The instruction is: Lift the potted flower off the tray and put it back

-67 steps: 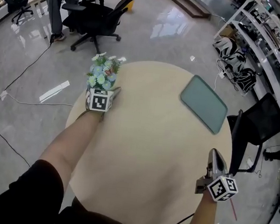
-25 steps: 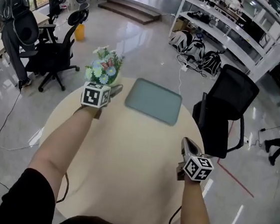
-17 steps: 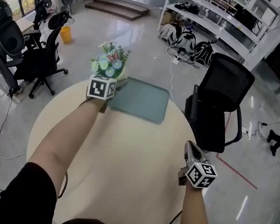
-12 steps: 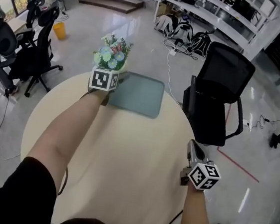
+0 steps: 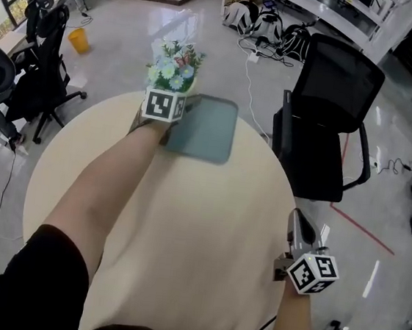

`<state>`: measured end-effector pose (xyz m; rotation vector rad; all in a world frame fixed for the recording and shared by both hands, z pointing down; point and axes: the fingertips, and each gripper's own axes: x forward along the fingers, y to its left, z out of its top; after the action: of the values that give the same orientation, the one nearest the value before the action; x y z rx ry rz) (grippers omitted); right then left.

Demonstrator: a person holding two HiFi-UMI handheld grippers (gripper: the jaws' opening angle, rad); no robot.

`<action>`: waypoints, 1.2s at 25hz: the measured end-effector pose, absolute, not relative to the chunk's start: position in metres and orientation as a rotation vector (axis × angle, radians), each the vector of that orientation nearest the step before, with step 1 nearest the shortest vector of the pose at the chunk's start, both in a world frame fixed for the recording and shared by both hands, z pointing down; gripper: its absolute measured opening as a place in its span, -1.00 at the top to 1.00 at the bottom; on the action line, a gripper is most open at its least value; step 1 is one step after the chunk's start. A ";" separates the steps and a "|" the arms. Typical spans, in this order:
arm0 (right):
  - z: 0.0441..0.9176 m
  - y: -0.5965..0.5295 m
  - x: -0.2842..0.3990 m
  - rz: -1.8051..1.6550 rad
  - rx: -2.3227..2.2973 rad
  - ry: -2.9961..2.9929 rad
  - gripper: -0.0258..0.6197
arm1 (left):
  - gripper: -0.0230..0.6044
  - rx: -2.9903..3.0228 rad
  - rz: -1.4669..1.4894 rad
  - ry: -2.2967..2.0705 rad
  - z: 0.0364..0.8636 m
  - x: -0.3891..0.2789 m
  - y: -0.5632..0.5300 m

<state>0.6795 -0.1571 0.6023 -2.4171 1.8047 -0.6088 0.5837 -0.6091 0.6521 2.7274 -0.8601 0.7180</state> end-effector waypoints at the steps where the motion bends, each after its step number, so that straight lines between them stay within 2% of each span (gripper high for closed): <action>1: 0.603 -0.156 0.680 -0.609 -2.410 1.796 0.88 | -0.76 2.726 0.727 -0.858 0.657 0.588 -0.609; 13: 0.595 -0.151 0.685 -0.569 -2.354 1.766 0.88 | -0.76 2.686 0.864 -0.918 0.727 0.604 -0.619; 15: 0.594 -0.153 0.685 -0.567 -2.347 1.762 0.88 | -0.76 2.674 0.809 -0.914 0.734 0.604 -0.621; 18: 0.599 -0.155 0.685 -0.571 -2.347 1.757 0.88 | -0.76 2.651 0.731 -0.911 0.736 0.608 -0.624; 23: 0.599 -0.160 0.675 -0.594 -2.341 1.752 0.88 | -0.77 2.633 0.777 -0.858 0.740 0.607 -0.616; 30: 0.585 -0.163 0.661 -0.585 -2.370 1.772 0.88 | -0.80 2.580 0.770 -0.782 0.730 0.578 -0.585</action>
<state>0.6611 -0.1634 0.5851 -2.3701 1.7724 -0.5850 0.5785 -0.5850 0.7299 2.5803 -0.7824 0.7699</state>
